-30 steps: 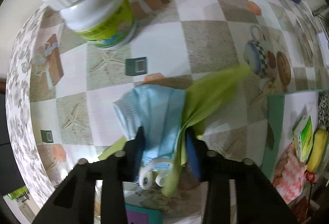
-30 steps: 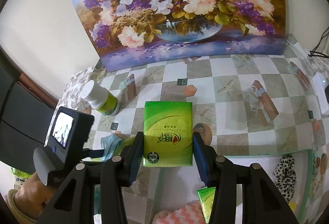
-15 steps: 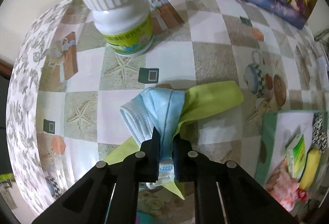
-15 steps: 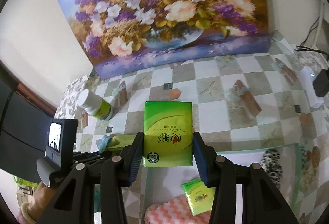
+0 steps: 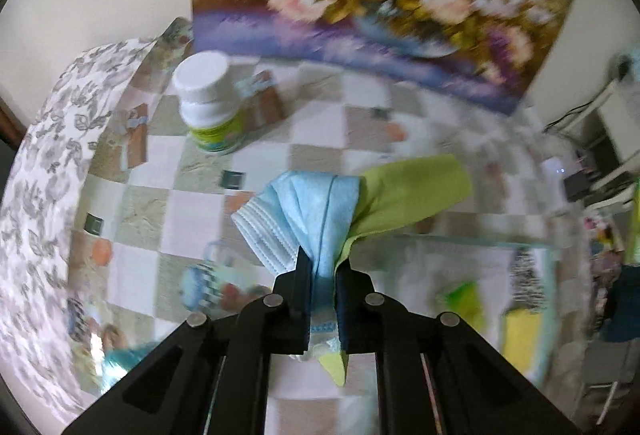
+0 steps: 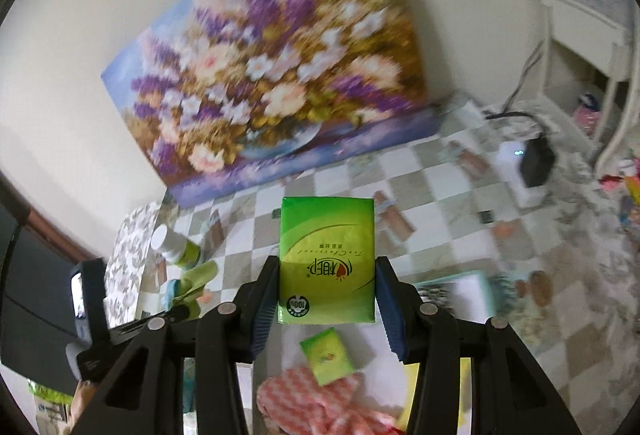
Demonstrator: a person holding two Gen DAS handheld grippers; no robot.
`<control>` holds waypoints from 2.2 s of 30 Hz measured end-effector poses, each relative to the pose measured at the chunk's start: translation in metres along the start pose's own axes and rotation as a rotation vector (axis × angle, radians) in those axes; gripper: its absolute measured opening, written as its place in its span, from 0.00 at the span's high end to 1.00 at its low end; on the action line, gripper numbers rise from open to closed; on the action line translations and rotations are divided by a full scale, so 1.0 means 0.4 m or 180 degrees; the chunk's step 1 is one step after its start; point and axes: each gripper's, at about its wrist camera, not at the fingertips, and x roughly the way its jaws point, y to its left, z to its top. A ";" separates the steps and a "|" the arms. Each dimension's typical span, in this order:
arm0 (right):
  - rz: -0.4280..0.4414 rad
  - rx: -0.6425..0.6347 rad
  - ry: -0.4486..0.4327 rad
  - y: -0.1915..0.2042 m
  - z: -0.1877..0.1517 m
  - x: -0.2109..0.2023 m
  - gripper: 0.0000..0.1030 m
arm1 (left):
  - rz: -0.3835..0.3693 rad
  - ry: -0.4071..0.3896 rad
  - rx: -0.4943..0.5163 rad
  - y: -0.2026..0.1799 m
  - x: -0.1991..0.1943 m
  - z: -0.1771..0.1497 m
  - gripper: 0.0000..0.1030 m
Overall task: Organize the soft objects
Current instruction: 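Carry the mask, cloth and tissue pack over the white tray with both grippers, then open the left gripper to drop the mask and cloth while the right gripper drops the tissue pack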
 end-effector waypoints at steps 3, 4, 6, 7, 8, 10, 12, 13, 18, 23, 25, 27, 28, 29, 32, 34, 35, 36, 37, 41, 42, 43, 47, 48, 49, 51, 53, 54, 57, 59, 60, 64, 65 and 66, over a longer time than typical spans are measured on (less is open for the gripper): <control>-0.0081 0.0066 -0.0105 -0.038 -0.002 -0.057 0.52 | -0.0125 -0.0120 -0.0013 -0.050 -0.032 -0.025 0.90; -0.0106 0.0094 -0.0135 -0.051 -0.004 -0.075 0.52 | -0.0186 -0.0160 -0.0022 -0.071 -0.046 -0.038 0.90; -0.0142 0.0140 -0.0174 -0.071 -0.010 -0.103 0.52 | -0.0292 -0.0191 -0.0033 -0.103 -0.054 -0.055 0.90; -0.0154 0.0161 -0.0188 -0.080 -0.015 -0.115 0.52 | -0.0330 -0.0203 -0.0021 -0.124 -0.064 -0.066 0.90; -0.0163 0.0179 -0.0195 -0.088 -0.018 -0.123 0.52 | -0.0359 -0.0221 0.0003 -0.146 -0.071 -0.076 0.90; -0.0188 0.0224 -0.0199 -0.106 -0.028 -0.137 0.52 | -0.0411 -0.0259 0.0035 -0.188 -0.082 -0.096 0.90; -0.0209 0.0267 -0.0179 -0.121 -0.039 -0.141 0.52 | -0.0519 -0.0277 0.0029 -0.221 -0.084 -0.117 0.90; -0.0214 0.0292 -0.0159 -0.129 -0.046 -0.140 0.52 | -0.0574 -0.0272 0.0045 -0.235 -0.083 -0.127 0.90; -0.0356 0.0287 -0.0005 -0.147 -0.085 -0.115 0.52 | -0.0626 -0.0119 0.0194 -0.284 -0.043 -0.170 0.90; -0.0535 0.0188 0.0224 -0.139 -0.114 -0.048 0.52 | -0.0507 0.0044 0.0328 -0.322 0.015 -0.204 0.90; -0.0617 0.0125 0.0325 -0.131 -0.130 -0.018 0.52 | -0.0560 0.0128 0.0366 -0.337 0.031 -0.215 0.90; -0.0700 0.0059 0.0427 -0.121 -0.147 0.012 0.52 | -0.0550 0.0161 0.0398 -0.346 0.042 -0.223 0.90; -0.0726 0.0028 0.0477 -0.117 -0.157 0.026 0.52 | -0.0537 0.0174 0.0409 -0.350 0.046 -0.226 0.90; -0.0748 0.0009 0.0520 -0.115 -0.164 0.038 0.52 | -0.0531 0.0196 0.0400 -0.351 0.051 -0.229 0.90; -0.0844 -0.0025 0.0622 -0.109 -0.185 0.065 0.52 | -0.0557 0.0262 0.0358 -0.347 0.059 -0.233 0.90; -0.0881 -0.0027 0.0658 -0.108 -0.193 0.078 0.52 | -0.0545 0.0253 0.0366 -0.347 0.056 -0.232 0.90; -0.0888 -0.0020 0.0674 -0.110 -0.196 0.082 0.52 | -0.0533 0.0240 0.0371 -0.348 0.052 -0.232 0.90; -0.0900 -0.0007 0.0698 -0.111 -0.201 0.089 0.52 | -0.0529 0.0234 0.0368 -0.350 0.051 -0.231 0.90; -0.0904 0.0003 0.0713 -0.113 -0.205 0.093 0.52 | -0.0531 0.0232 0.0367 -0.351 0.050 -0.231 0.90; -0.0931 0.0033 0.0800 -0.122 -0.223 0.114 0.52 | -0.0559 0.0270 0.0373 -0.360 0.057 -0.231 0.90; -0.0947 0.0038 0.0821 -0.124 -0.228 0.119 0.52 | -0.0562 0.0288 0.0386 -0.364 0.060 -0.232 0.90; -0.0964 0.0039 0.0842 -0.125 -0.232 0.125 0.52 | -0.0539 0.0301 0.0387 -0.367 0.064 -0.232 0.90; -0.1056 0.0105 0.0920 -0.138 -0.246 0.148 0.52 | -0.0643 0.0424 0.0317 -0.359 0.083 -0.226 0.90; -0.1069 0.0127 0.0939 -0.141 -0.250 0.153 0.52 | -0.0651 0.0441 0.0310 -0.356 0.086 -0.223 0.90; -0.1069 0.0144 0.0955 -0.144 -0.253 0.159 0.52 | -0.0641 0.0446 0.0318 -0.356 0.086 -0.221 0.89; -0.1060 0.0167 0.0972 -0.144 -0.256 0.169 0.52 | -0.0611 0.0466 0.0349 -0.356 0.088 -0.218 0.89; -0.1070 0.0195 0.0978 -0.143 -0.259 0.177 0.52 | -0.0596 0.0495 0.0379 -0.356 0.090 -0.215 0.89; -0.1083 0.0216 0.0987 -0.144 -0.261 0.183 0.51 | -0.0599 0.0509 0.0371 -0.354 0.090 -0.215 0.89; -0.1027 0.0353 0.1026 -0.151 -0.272 0.196 0.51 | -0.0624 0.0579 0.0384 -0.349 0.095 -0.210 0.89; -0.1038 0.0361 0.1017 -0.151 -0.275 0.199 0.51 | -0.0636 0.0605 0.0407 -0.346 0.095 -0.207 0.87; -0.1052 0.0358 0.1008 -0.150 -0.276 0.200 0.51 | -0.0631 0.0619 0.0411 -0.344 0.096 -0.204 0.86; -0.1019 0.0455 0.0983 -0.152 -0.282 0.205 0.48 | -0.0640 0.0642 0.0419 -0.334 0.088 -0.197 0.77; -0.0993 0.0502 0.0980 -0.155 -0.284 0.206 0.45 | -0.0661 0.0650 0.0403 -0.331 0.087 -0.195 0.73; -0.0968 0.0560 0.0981 -0.159 -0.288 0.208 0.45 | -0.0691 0.0656 0.0390 -0.327 0.084 -0.192 0.70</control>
